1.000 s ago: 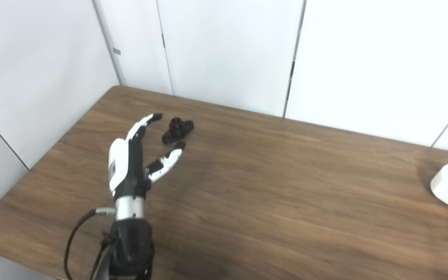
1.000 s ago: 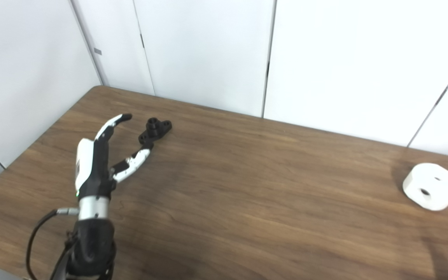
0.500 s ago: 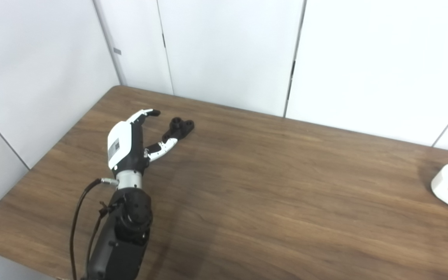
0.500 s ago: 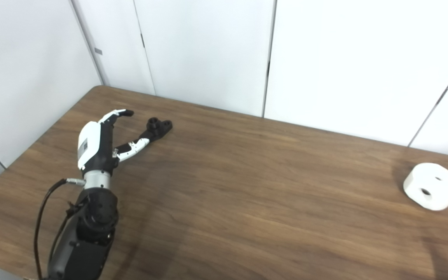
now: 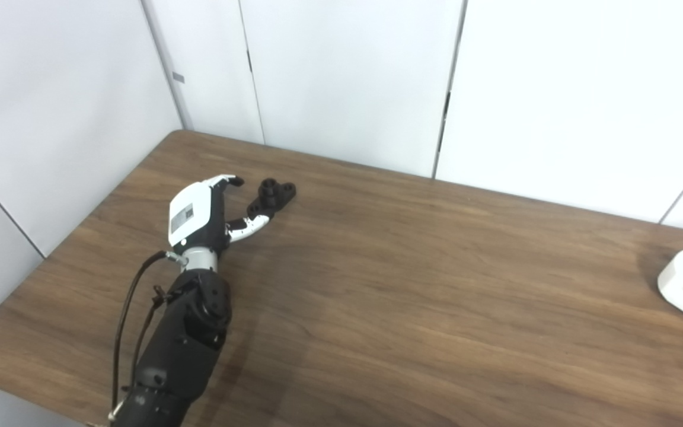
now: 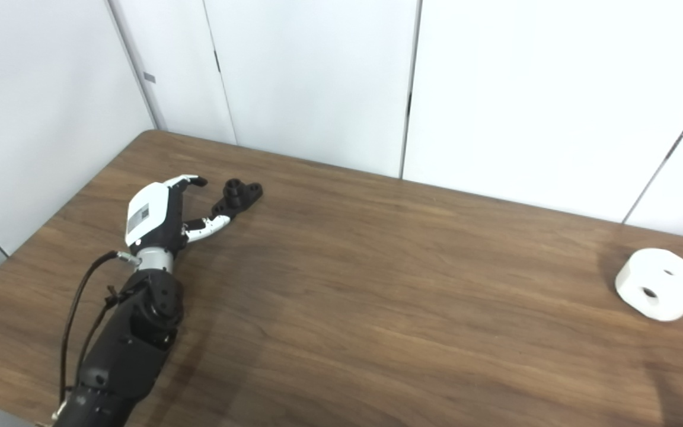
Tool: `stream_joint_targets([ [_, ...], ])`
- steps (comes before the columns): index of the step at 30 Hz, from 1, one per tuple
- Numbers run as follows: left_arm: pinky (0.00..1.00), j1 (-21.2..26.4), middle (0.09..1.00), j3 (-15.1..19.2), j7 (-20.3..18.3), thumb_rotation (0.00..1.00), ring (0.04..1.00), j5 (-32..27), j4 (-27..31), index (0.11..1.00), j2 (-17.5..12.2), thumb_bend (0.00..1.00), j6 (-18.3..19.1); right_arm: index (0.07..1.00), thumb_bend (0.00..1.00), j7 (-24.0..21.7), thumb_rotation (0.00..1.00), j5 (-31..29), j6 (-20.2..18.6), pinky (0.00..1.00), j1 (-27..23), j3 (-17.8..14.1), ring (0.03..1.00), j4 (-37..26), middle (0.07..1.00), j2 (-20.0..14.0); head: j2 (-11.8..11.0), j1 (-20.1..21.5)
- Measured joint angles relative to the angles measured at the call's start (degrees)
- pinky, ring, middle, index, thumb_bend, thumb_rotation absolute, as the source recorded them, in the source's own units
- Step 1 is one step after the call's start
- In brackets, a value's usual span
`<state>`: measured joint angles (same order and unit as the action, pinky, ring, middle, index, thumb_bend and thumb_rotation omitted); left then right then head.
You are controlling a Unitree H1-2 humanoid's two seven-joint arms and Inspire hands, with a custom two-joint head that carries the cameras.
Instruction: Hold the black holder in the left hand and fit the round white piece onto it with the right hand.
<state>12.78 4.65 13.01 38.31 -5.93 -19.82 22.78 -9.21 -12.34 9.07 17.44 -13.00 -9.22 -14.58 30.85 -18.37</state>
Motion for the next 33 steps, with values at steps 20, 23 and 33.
stream_joint_targets([
  [20,0.95,3.9,0.867,-3.3,-1.0,0.32,0.92,-0.7,-8.5,0.73,-2.4,0.83,1.6,0.954,0.76,0.7,1.0,0.7,-0.4,1.0,1.6,0.3,1.0,-1.5,0.973,0.9,0.2,1.1],
  [23,0.95,4.8,0.87,-3.8,-1.9,0.31,0.924,-0.8,-9.5,0.723,-2.7,0.82,1.9,0.96,0.77,0.7,1.0,0.6,-0.4,1.0,1.7,0.3,1.0,-1.6,0.978,1.1,0.3,1.3],
  [33,0.94,6.6,0.86,-4.9,-2.7,0.34,0.917,-1.4,-12.5,0.703,-3.6,0.82,1.9,0.994,0.8,0.6,1.0,0.6,-0.5,1.0,2.3,0.7,1.0,-2.1,0.999,1.2,0.5,1.6],
])
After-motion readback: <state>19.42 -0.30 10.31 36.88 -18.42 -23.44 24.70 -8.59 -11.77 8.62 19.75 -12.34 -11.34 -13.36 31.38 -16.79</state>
